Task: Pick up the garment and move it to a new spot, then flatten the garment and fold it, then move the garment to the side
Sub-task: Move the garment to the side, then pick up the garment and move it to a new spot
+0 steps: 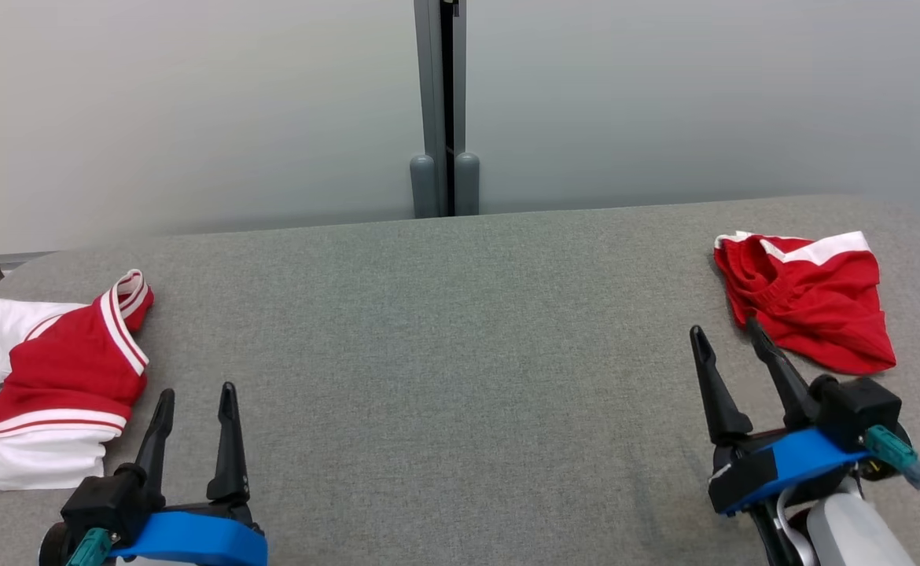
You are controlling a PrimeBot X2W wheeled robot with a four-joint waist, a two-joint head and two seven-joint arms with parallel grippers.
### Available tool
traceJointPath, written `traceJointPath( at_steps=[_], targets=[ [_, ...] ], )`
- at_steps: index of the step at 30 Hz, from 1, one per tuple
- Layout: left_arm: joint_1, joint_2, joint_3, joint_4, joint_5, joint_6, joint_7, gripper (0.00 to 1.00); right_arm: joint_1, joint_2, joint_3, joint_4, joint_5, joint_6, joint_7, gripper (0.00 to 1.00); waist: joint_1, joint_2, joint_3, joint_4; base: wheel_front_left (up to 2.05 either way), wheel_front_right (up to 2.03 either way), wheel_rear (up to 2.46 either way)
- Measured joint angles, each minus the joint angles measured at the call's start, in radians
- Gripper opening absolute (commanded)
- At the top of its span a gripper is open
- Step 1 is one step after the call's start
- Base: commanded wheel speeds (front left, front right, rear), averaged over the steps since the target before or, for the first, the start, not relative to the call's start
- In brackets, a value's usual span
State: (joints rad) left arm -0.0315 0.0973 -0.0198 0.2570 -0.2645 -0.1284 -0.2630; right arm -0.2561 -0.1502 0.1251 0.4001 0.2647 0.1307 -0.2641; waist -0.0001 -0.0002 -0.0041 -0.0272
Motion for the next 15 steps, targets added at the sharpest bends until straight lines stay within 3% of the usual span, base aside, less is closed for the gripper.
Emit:
traceJointPath(
  at_steps=[6, 15],
  targets=[
    [0.009, -0.015, 0.026, 0.01, 0.035, 0.003, 0.0, 1.0, 0.107, 0.03, -0.049, -0.056, -0.028, 0.0, 0.0, 1.0, 0.0, 0.0, 0.001, 0.001, 0.0, 0.0, 0.0],
    [0.009, -0.024, 0.046, 0.009, 0.081, 0.003, 0.0, 1.0, 0.11, 0.055, -0.083, -0.064, -0.072, 0.0, 0.0, 1.0, 0.0001, 0.0002, 0.003, -0.013, 0.0, 0.0, 0.0]
  ],
)
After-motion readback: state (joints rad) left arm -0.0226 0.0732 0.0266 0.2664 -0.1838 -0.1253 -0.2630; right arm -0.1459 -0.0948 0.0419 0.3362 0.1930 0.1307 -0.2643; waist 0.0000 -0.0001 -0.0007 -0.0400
